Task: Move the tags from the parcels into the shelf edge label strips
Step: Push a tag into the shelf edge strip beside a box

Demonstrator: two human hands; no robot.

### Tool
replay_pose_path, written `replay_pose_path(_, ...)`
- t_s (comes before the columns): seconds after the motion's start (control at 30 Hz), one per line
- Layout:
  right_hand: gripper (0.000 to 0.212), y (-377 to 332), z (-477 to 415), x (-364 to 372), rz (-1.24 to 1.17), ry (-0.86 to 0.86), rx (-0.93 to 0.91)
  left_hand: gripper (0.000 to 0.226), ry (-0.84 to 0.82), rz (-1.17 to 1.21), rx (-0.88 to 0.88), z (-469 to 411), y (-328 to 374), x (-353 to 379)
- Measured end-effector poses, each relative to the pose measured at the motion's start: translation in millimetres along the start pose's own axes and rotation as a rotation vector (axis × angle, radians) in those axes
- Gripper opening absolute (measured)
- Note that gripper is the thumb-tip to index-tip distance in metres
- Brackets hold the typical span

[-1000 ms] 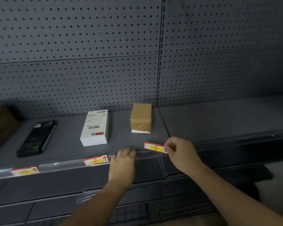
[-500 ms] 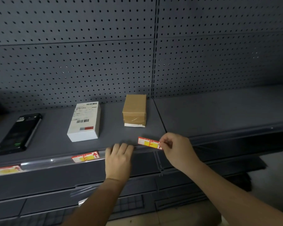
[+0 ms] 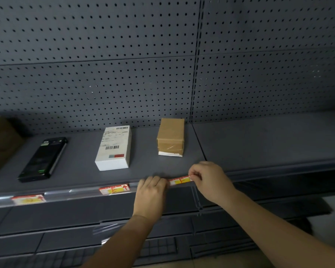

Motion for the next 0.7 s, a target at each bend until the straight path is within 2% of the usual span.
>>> replay_pose_path(0.1,0.011,-3,1,3,0.078,0.015,-0.046,0.019,-0.03,0.065,-0.027,1,-4,-2)
replay_pose_path(0.23,0.012,0,9,8,0.141,0.054,-0.076,0.026,-0.103,0.024,0.014,2,-1,3)
replay_pose_path(0.47,0.006,0,11,5,0.132,0.067,-0.068,0.029,-0.145,-0.018,0.017,4,0,2)
replay_pose_path(0.7,0.021,-13,9,0,0.07,-0.012,0.009,0.031,-0.13,-0.018,-0.03,-3,1,-24)
Point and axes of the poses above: each hand's wrist, its own z-axis away from the middle knuckle, its own x-axis out of the palm, y = z × x, the point moved 10 cm from there along -z, towards the middle knuckle, and after that the axes turned 3 degrees about -z, right-handed, at the moved point
